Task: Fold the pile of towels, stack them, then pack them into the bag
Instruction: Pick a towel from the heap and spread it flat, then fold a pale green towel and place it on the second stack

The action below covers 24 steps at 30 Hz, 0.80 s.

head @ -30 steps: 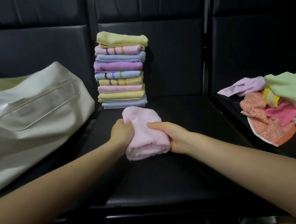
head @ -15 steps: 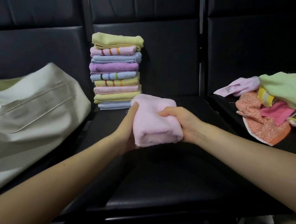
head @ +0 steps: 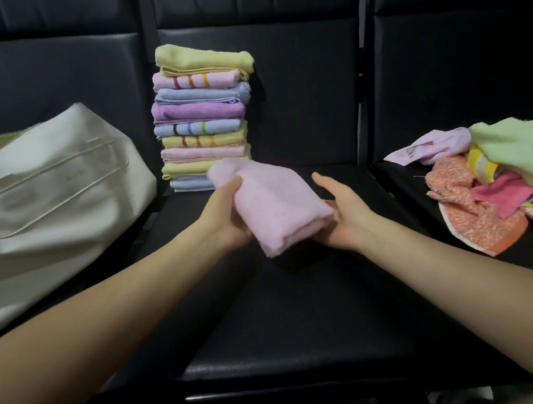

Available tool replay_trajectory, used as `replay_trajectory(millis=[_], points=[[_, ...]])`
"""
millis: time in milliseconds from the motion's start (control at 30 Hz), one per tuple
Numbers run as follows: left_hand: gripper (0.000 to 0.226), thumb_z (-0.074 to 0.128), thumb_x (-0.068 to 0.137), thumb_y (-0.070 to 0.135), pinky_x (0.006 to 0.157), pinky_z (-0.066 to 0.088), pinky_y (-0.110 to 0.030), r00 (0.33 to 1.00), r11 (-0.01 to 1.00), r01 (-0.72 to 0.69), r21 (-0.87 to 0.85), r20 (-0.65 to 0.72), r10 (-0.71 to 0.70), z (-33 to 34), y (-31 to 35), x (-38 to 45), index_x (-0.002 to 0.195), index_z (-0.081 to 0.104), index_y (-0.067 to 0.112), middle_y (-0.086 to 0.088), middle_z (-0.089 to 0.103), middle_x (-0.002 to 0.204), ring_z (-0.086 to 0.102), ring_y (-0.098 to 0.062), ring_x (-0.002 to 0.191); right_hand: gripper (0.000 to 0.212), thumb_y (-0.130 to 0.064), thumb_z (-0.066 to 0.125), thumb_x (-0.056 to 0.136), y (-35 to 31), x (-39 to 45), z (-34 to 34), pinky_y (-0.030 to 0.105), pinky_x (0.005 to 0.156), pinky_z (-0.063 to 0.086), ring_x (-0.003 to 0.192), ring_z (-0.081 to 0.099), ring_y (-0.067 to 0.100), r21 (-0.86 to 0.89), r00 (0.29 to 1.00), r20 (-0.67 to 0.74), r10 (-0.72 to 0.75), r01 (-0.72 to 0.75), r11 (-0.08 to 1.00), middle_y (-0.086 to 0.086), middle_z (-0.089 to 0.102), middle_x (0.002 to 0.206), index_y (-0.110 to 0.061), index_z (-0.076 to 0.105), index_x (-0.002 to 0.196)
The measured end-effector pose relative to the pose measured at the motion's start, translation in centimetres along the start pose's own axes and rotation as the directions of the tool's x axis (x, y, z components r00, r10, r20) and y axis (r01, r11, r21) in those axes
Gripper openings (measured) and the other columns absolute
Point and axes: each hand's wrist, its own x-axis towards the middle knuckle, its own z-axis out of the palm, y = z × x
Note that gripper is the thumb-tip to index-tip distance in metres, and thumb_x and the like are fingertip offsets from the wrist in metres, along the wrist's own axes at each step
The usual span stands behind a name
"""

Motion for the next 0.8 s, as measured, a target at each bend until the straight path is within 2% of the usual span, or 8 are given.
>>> replay_trajectory(millis=[133,267,367,433,533,600,667,800], points=[[0.041,0.056,0.096,0.025,0.069,0.054,-0.038,0.995,0.984,-0.1,-0.144,-0.036,0.096,1.7,-1.1,3.8,0.135,0.048,0.012,-0.014,0.063,0.123,0.064,-0.026,0.097,0.048,-0.04,0.069,0.083,-0.2,1.6,-1.0,0.043,0.087,0.054,0.1,0.067,0.033,0.024,0.999,-0.023,-0.023,0.024,0.999,0.016,0.069,0.108,-0.006,0.061,0.116],[0.043,0.063,0.091,0.015,0.064,0.055,-0.03,0.991,0.985,-0.13,0.112,-0.014,0.133,2.6,-2.7,8.0,0.131,0.049,0.007,-0.012,0.063,0.115,0.063,-0.022,0.094,0.019,-0.012,0.056,0.092,-1.8,4.2,-1.5,0.018,0.045,0.044,0.07,0.062,0.023,-0.175,0.984,-0.157,-0.085,0.057,0.983,0.02,0.061,0.086,-0.003,0.052,0.108],[0.042,0.067,0.086,0.008,0.054,0.052,-0.023,0.976,0.963,-0.19,0.191,-0.067,0.206,2.8,-2.4,11.3,0.125,0.051,0.006,-0.01,0.062,0.11,0.061,-0.017,0.084,0.02,-0.01,0.052,0.092,-4.0,7.2,-2.6,0.016,0.032,0.031,0.057,0.057,0.018,-0.413,0.918,-0.267,-0.294,0.166,0.896,0.015,0.058,0.074,-0.003,0.052,0.11],[0.057,0.07,0.082,0.005,0.043,0.048,-0.018,0.949,0.943,-0.238,0.232,-0.15,0.277,3.4,-1.8,13.7,0.133,0.044,0.004,-0.014,0.058,0.119,0.058,-0.017,0.074,0.023,-0.008,0.053,0.089,-5.3,9.3,-3.2,0.02,0.039,0.038,0.06,0.058,0.019,-0.546,0.859,-0.291,-0.421,0.213,0.81,0.013,0.061,0.078,-0.004,0.054,0.112],[0.062,0.066,0.078,0.005,0.043,0.049,-0.019,0.891,0.878,-0.281,0.388,-0.233,0.389,3.8,-1.4,17.1,0.134,0.043,-0.003,-0.022,0.057,0.114,0.057,-0.019,0.06,0.045,-0.007,0.055,0.081,-6.7,12.6,-4.7,0.033,0.071,0.056,0.086,0.062,0.024,-0.6,0.8,-0.319,-0.509,0.246,0.762,0.012,0.062,0.109,-0.008,0.052,0.126],[0.057,0.065,0.068,0.014,0.066,0.058,-0.029,0.861,0.783,-0.297,0.547,-0.202,0.468,3.8,-1.7,18.5,0.121,0.054,-0.005,-0.026,0.062,0.116,0.066,-0.026,0.077,0.056,-0.014,0.054,0.072,-6.9,14.2,-5.7,0.034,0.08,0.052,0.098,0.061,0.027,-0.674,0.76,-0.335,-0.557,0.219,0.705,0.015,0.059,0.122,-0.012,0.053,0.128],[0.041,0.063,0.074,0.017,0.076,0.05,-0.026,0.819,0.611,-0.294,0.735,-0.135,0.558,3.7,-2.2,18.4,0.112,0.061,0.0,-0.02,0.066,0.113,0.066,-0.031,0.097,0.057,-0.017,0.054,0.074,-6.6,14.4,-6.1,0.034,0.086,0.048,0.107,0.057,0.03,-0.748,0.733,-0.323,-0.599,0.191,0.636,0.013,0.053,0.129,-0.013,0.05,0.131],[0.042,0.051,0.091,0.015,0.092,0.042,-0.032,0.753,0.343,-0.288,0.894,-0.01,0.658,4.2,-3.5,16.4,0.131,0.056,0.004,-0.019,0.05,0.132,0.056,-0.033,0.112,0.059,-0.018,0.052,0.086,-7.0,12.4,-7.7,0.036,0.102,0.041,0.126,0.046,0.033,-0.872,0.718,-0.273,-0.64,0.096,0.48,0.014,0.042,0.143,-0.013,0.039,0.144]])
